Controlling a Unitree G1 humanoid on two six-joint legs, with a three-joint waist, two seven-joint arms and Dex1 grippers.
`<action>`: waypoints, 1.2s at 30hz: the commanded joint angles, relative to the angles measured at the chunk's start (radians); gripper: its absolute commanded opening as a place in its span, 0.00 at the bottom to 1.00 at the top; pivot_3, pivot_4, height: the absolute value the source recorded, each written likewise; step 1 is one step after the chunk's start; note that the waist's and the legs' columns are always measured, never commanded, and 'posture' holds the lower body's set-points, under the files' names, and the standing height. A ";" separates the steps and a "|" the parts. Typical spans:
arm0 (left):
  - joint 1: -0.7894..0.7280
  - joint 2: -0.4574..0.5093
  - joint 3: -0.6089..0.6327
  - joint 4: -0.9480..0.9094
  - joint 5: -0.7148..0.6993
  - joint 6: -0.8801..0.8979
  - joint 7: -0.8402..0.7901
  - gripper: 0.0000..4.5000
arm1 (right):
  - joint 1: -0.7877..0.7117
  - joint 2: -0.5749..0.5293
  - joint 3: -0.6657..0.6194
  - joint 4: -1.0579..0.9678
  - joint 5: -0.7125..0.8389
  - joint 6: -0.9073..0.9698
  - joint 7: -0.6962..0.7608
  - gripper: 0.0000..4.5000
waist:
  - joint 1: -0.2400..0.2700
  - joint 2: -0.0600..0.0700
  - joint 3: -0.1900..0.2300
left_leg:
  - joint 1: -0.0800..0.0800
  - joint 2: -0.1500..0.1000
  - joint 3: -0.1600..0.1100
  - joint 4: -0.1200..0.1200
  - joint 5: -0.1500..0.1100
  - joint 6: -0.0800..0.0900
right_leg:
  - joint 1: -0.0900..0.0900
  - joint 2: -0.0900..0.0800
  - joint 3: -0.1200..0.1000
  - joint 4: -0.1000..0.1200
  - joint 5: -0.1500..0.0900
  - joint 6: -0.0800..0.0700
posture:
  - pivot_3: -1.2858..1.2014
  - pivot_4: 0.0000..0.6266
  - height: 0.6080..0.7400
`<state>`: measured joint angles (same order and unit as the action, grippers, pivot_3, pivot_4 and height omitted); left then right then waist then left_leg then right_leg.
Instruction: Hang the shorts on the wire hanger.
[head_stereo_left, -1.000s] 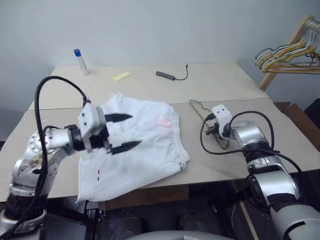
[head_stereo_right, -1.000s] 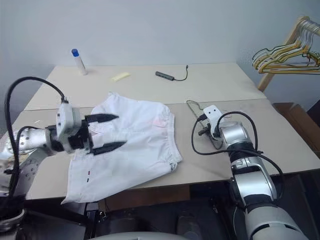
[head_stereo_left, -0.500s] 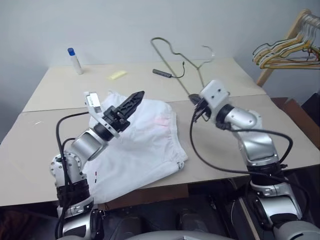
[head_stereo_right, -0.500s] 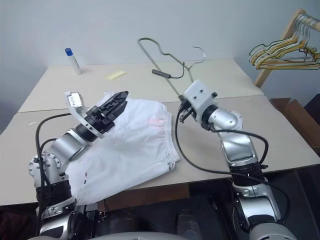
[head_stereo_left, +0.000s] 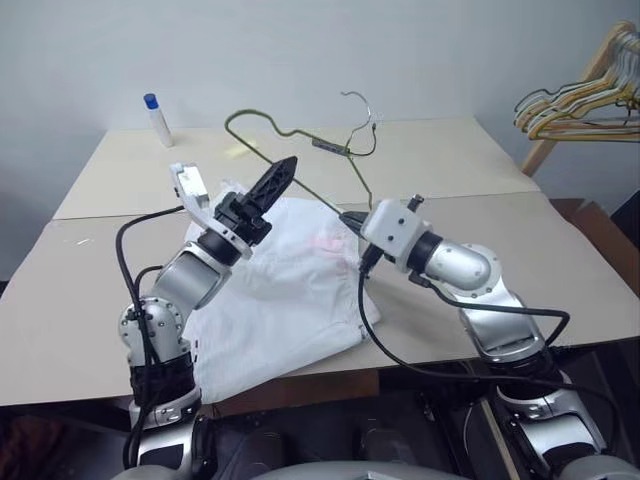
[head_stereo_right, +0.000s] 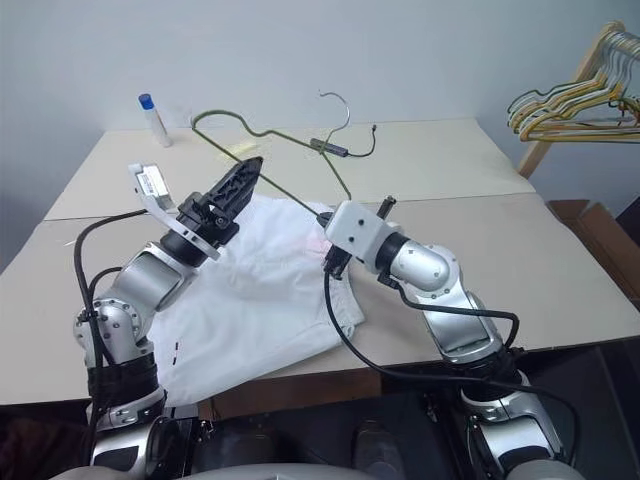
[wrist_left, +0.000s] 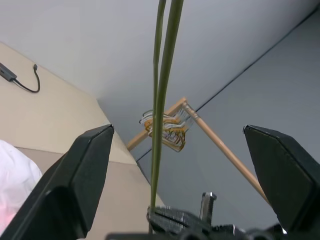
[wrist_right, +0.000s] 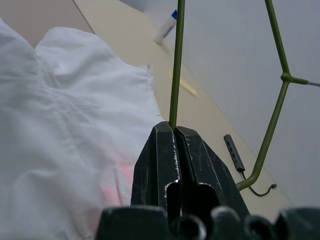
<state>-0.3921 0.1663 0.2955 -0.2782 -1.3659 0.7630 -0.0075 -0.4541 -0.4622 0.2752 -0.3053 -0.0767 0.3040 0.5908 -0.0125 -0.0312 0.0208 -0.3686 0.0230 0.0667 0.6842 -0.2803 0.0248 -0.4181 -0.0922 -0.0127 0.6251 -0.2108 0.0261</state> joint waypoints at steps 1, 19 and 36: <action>-0.019 -0.021 0.007 -0.005 -0.009 -0.047 -0.013 0.80 | -0.009 -0.004 -0.011 -0.044 -0.002 -0.039 0.013 0.00 | -0.001 0.000 0.000 | 0.000 0.000 0.000 0.000 0.000 0.000 | 0.000 0.000 0.000 0.000 0.000 0.000 | 0.52 0.00 1.00; -0.018 0.060 -0.066 0.033 0.174 -0.057 -0.128 0.00 | 0.009 -0.021 0.010 -0.052 -0.022 -0.087 0.066 0.06 | -0.001 0.000 0.000 | 0.000 0.000 0.000 0.000 0.000 0.000 | 0.000 0.000 0.000 0.000 0.000 0.000 | 0.52 0.00 1.00; -0.048 0.374 0.073 0.132 0.074 0.032 -0.751 0.00 | -0.051 -0.270 -0.350 -0.038 0.738 0.558 0.481 0.87 | -0.003 0.000 0.001 | 0.000 0.001 0.000 0.000 -0.001 0.001 | -0.001 0.000 -0.002 -0.001 0.000 0.000 | 0.53 0.00 1.00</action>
<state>-0.4127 0.5149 0.3442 -0.1529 -1.2406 0.7714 -0.6384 -0.4552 -0.7168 -0.0053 -0.3730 0.5231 0.7478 1.0123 -0.0150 -0.0314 0.0217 -0.3686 0.0244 0.0675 0.6841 -0.2809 0.0259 -0.4185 -0.0918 -0.0142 0.6237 -0.2111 0.0257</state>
